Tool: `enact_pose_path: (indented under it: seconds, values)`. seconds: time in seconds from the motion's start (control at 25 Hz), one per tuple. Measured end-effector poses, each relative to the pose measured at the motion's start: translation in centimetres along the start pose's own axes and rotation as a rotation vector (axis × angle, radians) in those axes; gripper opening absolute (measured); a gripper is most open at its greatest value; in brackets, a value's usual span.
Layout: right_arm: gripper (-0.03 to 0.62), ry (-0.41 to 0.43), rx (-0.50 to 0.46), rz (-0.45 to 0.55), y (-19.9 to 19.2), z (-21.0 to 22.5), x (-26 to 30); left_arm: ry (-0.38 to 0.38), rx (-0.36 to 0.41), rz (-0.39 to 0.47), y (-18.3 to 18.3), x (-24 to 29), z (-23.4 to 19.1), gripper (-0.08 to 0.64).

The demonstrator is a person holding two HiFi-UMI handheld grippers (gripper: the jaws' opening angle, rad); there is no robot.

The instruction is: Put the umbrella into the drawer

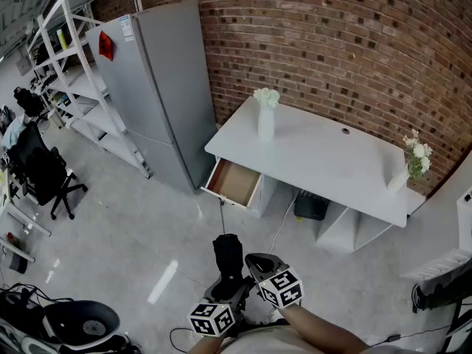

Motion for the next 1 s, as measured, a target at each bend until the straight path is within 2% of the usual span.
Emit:
enact_pose_path:
  seconds: [0.56, 1.0]
  values:
    - [0.017, -0.005, -0.002, -0.001, 0.9, 0.3, 1.1, -0.003, 0.001, -0.015, 1.0, 0.7, -1.2, 0.255]
    - [0.017, -0.006, 0.032, 0.023, 1.4, 0.5, 1.7, -0.003, -0.006, -0.027, 1.3, 0.7, -2.1, 0.255]
Point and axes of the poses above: the fingertips, and each gripper's own axes: x forward along the fingers, z to its right, y out of its top, the point moved 3 cm from there along -x, backward along the fingers, and after that the axes turned 14 degrees about -z, right-handed, at the moved point
